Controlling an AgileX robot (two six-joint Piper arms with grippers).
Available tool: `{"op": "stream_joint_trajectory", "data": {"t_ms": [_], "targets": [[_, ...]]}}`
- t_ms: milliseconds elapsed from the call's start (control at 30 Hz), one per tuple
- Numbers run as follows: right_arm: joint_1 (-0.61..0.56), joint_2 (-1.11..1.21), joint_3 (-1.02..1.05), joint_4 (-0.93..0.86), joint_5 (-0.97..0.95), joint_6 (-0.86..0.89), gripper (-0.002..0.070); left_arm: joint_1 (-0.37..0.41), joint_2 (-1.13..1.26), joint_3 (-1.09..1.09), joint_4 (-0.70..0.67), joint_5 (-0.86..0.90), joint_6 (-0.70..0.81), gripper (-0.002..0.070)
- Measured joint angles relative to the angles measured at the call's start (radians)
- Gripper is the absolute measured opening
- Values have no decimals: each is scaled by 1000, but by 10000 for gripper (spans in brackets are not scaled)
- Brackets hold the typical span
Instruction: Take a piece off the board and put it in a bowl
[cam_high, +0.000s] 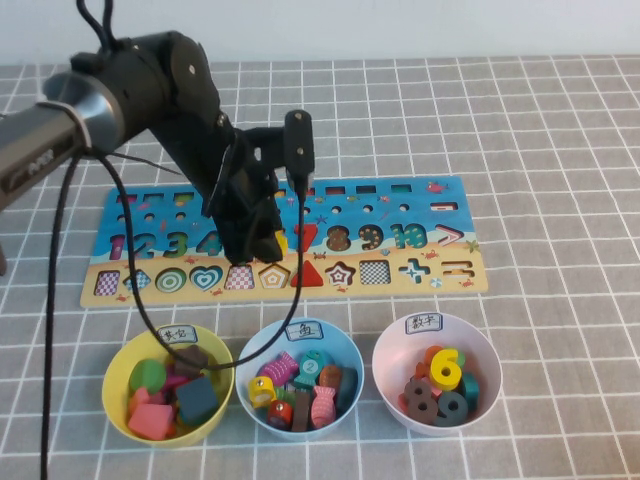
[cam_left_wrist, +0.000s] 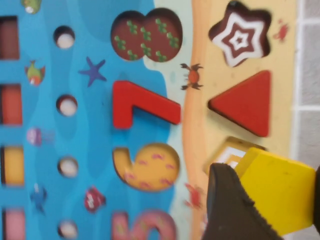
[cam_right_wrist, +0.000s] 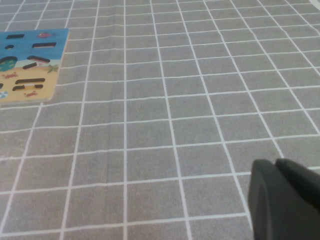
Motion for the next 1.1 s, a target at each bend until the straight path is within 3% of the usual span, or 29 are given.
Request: {"op": "stream_joint_trajectory", "data": {"t_ms": [333,500,800,1100], "targets": [[0,0,0,0,0,0,-17,0,-113,0,2,65,-497,286],[0,0,0,0,0,0,-17,0,-120,0,43,114,-644,286],[0,0,0,0,0,0,-17,0,-120,0,142,121,-865,285],[0,-2,0,0,0,0,-17,0,-132,12,162,121,-945,285]]}}
